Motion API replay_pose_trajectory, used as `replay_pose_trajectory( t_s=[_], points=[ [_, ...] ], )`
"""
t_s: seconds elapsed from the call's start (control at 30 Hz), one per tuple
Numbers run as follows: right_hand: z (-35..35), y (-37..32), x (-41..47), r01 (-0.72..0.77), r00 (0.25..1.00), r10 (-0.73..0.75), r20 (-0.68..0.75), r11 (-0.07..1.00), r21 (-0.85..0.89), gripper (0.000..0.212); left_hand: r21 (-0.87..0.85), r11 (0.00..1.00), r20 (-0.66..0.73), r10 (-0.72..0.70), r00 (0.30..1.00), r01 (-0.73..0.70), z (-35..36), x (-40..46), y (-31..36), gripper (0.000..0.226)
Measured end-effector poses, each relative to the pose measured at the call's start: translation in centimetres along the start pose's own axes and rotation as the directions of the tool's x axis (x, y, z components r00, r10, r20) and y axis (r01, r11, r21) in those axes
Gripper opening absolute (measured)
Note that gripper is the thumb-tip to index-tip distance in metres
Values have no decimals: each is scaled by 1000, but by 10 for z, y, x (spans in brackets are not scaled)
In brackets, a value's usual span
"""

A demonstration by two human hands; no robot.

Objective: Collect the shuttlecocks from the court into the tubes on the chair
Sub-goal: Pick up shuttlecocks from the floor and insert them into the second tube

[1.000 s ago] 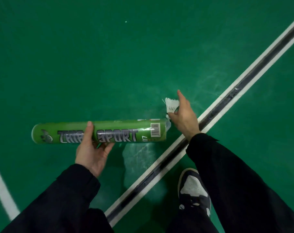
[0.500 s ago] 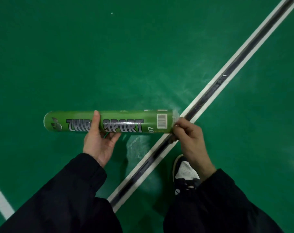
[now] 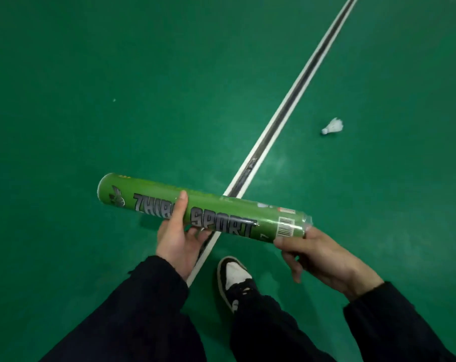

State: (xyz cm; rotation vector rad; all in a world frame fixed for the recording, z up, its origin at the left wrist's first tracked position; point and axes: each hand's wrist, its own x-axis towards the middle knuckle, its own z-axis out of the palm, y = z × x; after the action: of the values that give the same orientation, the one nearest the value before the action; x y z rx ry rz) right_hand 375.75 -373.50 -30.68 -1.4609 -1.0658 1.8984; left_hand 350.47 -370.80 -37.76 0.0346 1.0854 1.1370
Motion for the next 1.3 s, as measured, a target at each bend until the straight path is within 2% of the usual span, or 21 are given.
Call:
replay_pose_trajectory(
  t_s=[0.1, 0.17, 0.27, 0.37, 0.4, 0.47, 0.53, 0.57, 0.67, 0.8, 0.9, 0.97, 1.03, 1.13, 1.23, 1.3],
  points=[
    [-27, -22, -40, 165, 958, -140, -251, 983, 83, 36, 35, 999, 57, -8, 998, 6, 61, -15, -2, 93],
    [-47, -27, -48, 217, 924, -168, -344, 970, 110, 39, 81, 997, 82, 1, 997, -8, 100, -15, -5, 87],
    [-96, -28, -32, 191, 934, -103, -341, 953, 235, 50, 150, 989, 101, -5, 995, -10, 151, 12, -23, 81],
    [-167, -24, 8, 152, 963, -75, -260, 945, 289, 37, 193, 981, 98, -37, 995, 17, 194, 72, -51, 89],
    [-191, -22, 26, 149, 963, -76, -257, 950, 276, 37, 199, 980, 95, -42, 995, 22, 209, 94, -61, 84],
    [-238, -18, 67, 166, 951, -91, -295, 956, 243, 41, 185, 983, 80, -23, 997, 8, 236, 138, -77, 58],
    [-281, -16, 110, 212, 931, -118, -347, 945, 248, 34, 163, 987, 34, -9, 999, 3, 261, 180, -89, 33],
    [-300, -16, 131, 230, 924, -122, -361, 935, 271, 32, 158, 987, 8, -6, 1000, 5, 271, 201, -93, 33],
    [-344, -17, 186, 261, 913, -98, -396, 886, 383, 36, 155, 988, -46, 12, 999, -5, 304, 254, -99, 52],
    [-395, -21, 249, 302, 863, -13, -505, 815, 495, 25, 223, 975, -80, 33, 996, -15, 340, 313, -101, 68],
    [-429, -25, 293, 258, 796, 46, -603, 875, 409, 19, 249, 968, -137, 54, 989, -19, 347, 334, -95, 53],
    [-447, -29, 324, 226, 752, 22, -658, 930, 290, 20, 267, 964, -166, 60, 984, -14, 344, 340, -90, 54],
    [-465, -28, 355, 203, 709, -52, -704, 970, 133, 41, 287, 958, -194, 62, 979, -4, 338, 345, -87, 63],
    [-486, -33, 392, 128, 658, -146, -739, 988, -81, 86, 325, 946, -220, 69, 973, 6, 329, 353, -86, 49],
    [-503, -34, 412, 97, 673, -163, -721, 986, -132, 98, 328, 944, -225, 64, 972, 14, 327, 361, -91, 65],
    [-508, -28, 416, 38, 692, -124, -711, 990, -136, 84, 303, 952, -227, 25, 974, 46, 326, 367, -90, 69]
  ],
)
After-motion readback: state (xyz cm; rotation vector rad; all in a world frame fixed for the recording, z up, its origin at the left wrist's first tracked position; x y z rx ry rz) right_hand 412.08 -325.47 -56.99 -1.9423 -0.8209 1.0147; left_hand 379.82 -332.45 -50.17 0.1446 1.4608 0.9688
